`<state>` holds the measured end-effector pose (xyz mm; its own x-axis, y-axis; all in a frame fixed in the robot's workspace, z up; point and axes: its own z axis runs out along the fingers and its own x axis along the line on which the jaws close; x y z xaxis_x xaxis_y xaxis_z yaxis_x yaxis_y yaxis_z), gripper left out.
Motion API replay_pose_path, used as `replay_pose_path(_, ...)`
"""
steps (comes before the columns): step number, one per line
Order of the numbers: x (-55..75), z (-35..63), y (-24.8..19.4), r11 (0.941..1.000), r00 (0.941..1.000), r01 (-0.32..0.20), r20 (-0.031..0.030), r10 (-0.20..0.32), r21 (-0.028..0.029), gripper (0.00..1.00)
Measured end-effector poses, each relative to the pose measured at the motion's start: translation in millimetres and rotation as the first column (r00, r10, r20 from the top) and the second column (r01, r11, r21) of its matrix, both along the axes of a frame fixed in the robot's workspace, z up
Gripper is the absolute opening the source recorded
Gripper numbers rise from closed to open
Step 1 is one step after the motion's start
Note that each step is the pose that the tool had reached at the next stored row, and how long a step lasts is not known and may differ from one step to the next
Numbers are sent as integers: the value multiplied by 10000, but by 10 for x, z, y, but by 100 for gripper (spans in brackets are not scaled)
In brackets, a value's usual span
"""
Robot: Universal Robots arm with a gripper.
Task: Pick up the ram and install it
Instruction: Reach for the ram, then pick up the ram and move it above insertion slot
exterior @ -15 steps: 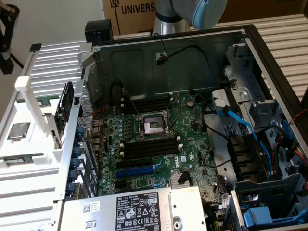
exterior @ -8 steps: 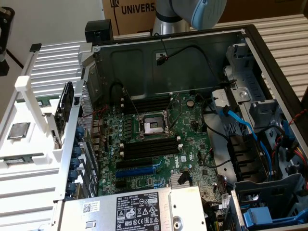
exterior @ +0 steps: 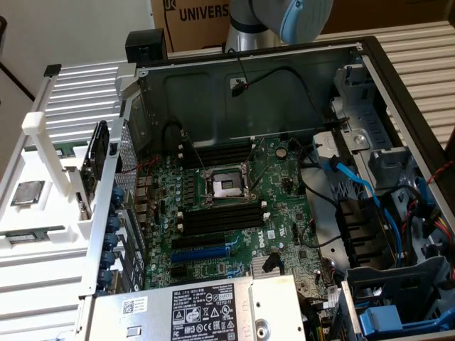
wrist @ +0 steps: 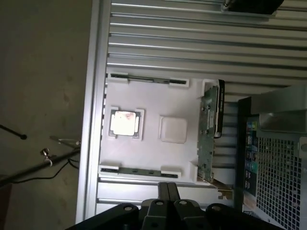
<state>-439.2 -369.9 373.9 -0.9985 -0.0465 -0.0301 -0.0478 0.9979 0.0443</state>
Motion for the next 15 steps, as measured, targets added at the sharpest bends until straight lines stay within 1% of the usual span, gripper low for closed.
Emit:
replay_pose_path(5, -172, -50, 65, 10000, 10000, -61, 4, 61, 1, 10)
replay_pose_path(8, -294, -75, 82, 10000, 10000, -79, 4, 79, 0, 10)
replay_pose_path(9, -313, -76, 82, 10000, 10000, -78, 3, 78, 0, 10)
replay_pose_path(15, -313, -76, 82, 10000, 10000, -79, 4, 79, 0, 10)
